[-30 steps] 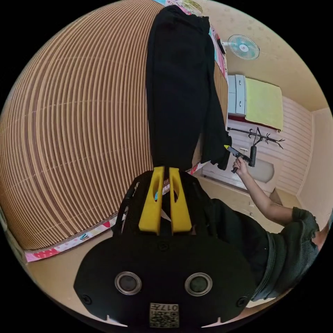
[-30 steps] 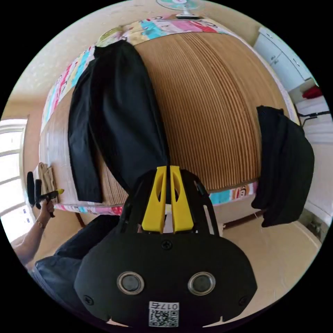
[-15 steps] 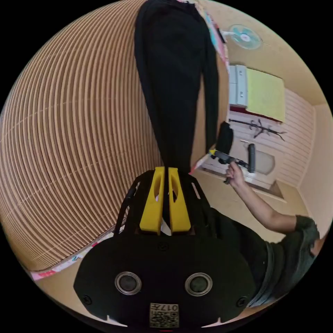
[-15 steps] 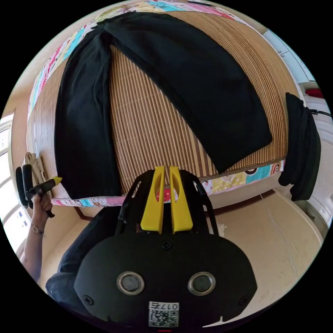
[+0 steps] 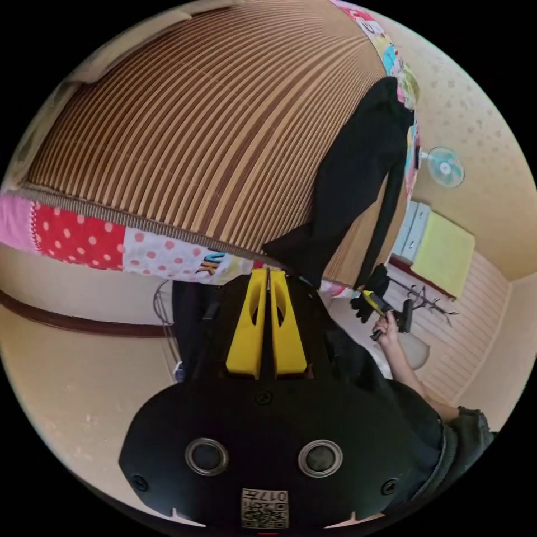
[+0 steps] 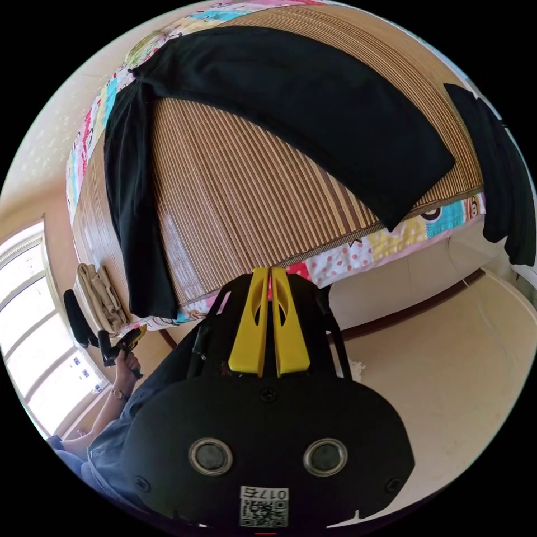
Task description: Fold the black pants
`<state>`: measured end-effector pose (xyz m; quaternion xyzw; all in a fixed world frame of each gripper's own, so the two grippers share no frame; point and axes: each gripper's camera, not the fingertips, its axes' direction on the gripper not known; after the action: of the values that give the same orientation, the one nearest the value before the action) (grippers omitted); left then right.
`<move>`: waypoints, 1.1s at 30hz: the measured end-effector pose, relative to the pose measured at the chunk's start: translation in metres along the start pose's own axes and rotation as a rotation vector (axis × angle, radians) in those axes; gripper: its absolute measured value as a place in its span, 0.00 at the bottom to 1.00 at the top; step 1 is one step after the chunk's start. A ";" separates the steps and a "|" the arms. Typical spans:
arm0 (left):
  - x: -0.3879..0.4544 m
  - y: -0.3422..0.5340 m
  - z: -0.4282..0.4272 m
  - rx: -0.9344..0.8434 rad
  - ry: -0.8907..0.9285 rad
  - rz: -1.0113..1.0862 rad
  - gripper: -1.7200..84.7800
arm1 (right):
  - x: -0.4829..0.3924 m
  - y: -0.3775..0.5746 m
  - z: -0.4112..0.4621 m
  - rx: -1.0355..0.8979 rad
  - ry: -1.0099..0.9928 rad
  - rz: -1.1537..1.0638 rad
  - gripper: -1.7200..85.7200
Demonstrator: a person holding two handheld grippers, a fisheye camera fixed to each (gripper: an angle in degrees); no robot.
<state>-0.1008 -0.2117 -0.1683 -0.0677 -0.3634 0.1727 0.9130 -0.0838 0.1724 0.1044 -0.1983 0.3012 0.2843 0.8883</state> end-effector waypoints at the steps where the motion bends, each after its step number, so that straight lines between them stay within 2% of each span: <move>1: 0.004 0.006 0.002 -0.008 0.008 0.032 0.05 | 0.005 0.003 0.000 -0.001 0.022 -0.002 0.03; 6: 0.009 0.009 -0.001 0.084 0.155 0.037 0.14 | 0.027 0.010 -0.004 0.009 -0.011 -0.017 0.06; 8: 0.015 0.000 -0.001 0.095 0.147 0.040 0.15 | 0.013 0.007 0.003 -0.023 -0.116 -0.181 0.09; 11: 0.030 -0.009 -0.002 0.103 0.046 0.058 0.15 | -0.021 -0.001 0.038 -0.119 -0.236 -0.316 0.12; 14: 0.033 -0.011 0.004 0.084 0.043 0.053 0.15 | -0.062 -0.010 0.087 -0.212 -0.393 -0.339 0.12; 16: 0.031 -0.011 0.018 0.014 0.078 0.037 0.13 | -0.088 -0.012 0.123 -0.274 -0.423 -0.337 0.12; 19: 0.038 -0.005 0.035 -0.067 0.010 0.048 0.04 | -0.123 -0.006 0.178 -0.363 -0.368 -0.316 0.13; 23: 0.060 0.009 0.040 -0.083 0.071 0.174 0.02 | -0.135 0.006 0.205 -0.391 -0.436 -0.244 0.09; 26: 0.069 0.028 0.015 0.080 0.080 0.192 0.04 | -0.127 0.020 0.197 -0.370 -0.456 -0.345 0.06; 28: 0.072 0.044 -0.011 0.268 0.095 0.181 0.10 | -0.115 0.028 0.186 -0.350 -0.452 -0.380 0.05; 30: 0.075 0.047 -0.017 0.318 0.060 0.155 0.12 | -0.101 0.034 0.174 -0.323 -0.405 -0.407 0.05; 33: 0.083 0.029 0.015 0.210 -0.034 0.141 0.16 | -0.077 0.037 0.164 -0.291 -0.358 -0.338 0.04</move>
<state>-0.0630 -0.1550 -0.1113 0.0060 -0.3530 0.2746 0.8944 -0.0878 0.2565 0.2694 -0.3176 0.0581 0.2029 0.9244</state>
